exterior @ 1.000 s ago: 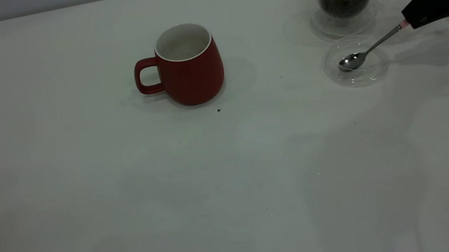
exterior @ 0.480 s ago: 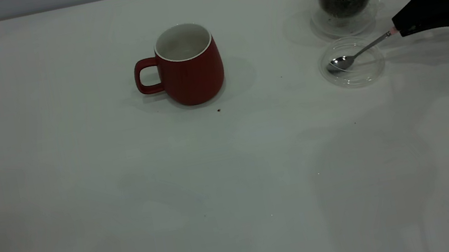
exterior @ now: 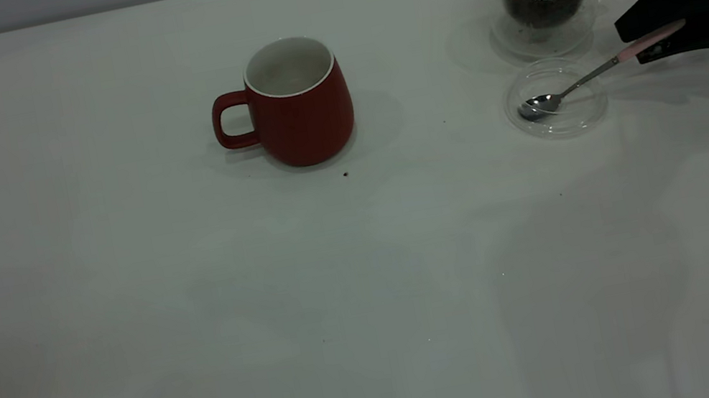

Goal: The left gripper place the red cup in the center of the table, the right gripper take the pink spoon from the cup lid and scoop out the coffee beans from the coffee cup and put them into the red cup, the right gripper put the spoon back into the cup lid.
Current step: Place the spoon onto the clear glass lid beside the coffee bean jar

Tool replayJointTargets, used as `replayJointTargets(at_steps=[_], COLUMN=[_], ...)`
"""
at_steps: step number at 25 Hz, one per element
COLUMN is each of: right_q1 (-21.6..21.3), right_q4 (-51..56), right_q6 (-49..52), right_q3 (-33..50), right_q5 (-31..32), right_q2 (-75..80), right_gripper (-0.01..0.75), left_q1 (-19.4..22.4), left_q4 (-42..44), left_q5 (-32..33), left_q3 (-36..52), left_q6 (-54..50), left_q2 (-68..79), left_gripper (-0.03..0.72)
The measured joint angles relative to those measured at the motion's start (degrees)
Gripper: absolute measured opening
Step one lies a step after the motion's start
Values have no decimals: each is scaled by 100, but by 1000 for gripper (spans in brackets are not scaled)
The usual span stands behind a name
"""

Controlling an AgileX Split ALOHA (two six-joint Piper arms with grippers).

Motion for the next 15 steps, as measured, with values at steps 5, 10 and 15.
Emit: replayJointTargets(at_steps=[5,10,15], right_q1=[0,0,0], right_q4=[17,17,137], right_q6=[-123,-127,-141], right_q3=[0,0,0], right_q5=[-290,-443,-505], right_q2=[0,0,0], right_gripper=[495,555,578], left_q1=[0,0,0], left_q4=[0,0,0], left_q5=[0,0,0], left_q3=[0,0,0], left_q6=[0,0,6], left_q2=[0,0,0], left_gripper=[587,587,587])
